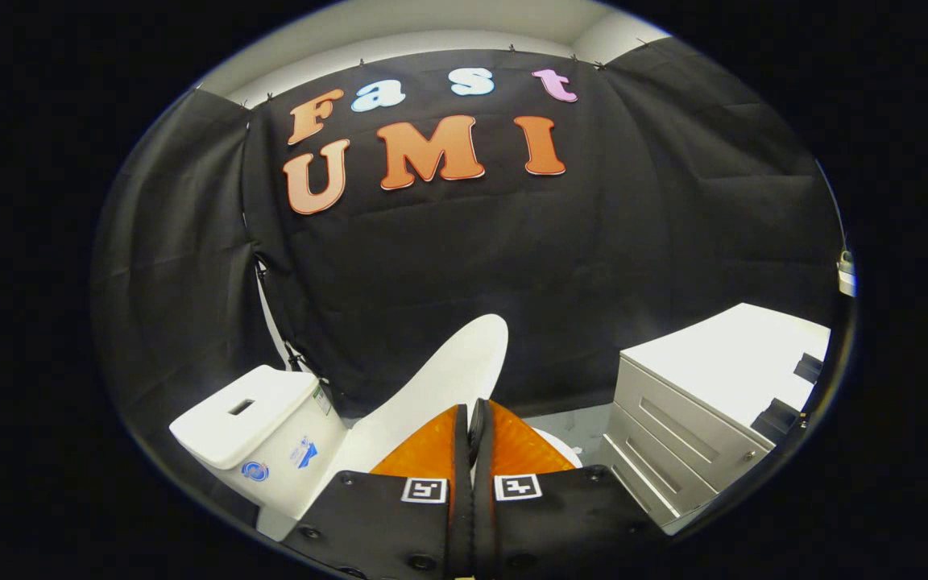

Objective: Open the toilet lid.

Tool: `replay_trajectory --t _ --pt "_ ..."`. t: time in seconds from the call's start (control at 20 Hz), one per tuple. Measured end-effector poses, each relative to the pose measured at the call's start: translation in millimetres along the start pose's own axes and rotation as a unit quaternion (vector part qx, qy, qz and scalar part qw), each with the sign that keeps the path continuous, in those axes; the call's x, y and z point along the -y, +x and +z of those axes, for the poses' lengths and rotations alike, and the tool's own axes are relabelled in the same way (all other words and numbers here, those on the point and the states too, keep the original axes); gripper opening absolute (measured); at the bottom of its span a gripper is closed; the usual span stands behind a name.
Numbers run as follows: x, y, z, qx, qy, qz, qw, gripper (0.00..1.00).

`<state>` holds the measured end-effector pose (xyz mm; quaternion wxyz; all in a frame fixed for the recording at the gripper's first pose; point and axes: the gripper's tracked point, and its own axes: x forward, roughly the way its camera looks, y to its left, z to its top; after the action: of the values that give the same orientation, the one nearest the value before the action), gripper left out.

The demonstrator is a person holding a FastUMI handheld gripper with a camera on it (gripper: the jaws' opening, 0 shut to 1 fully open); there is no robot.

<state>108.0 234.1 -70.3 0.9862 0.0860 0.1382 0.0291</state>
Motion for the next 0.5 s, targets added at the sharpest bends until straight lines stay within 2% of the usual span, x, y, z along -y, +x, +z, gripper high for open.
replay_trajectory --t 0.5 --pt "-54.7 -1.3 27.7 0.022 -0.047 0.037 0.998 0.08"
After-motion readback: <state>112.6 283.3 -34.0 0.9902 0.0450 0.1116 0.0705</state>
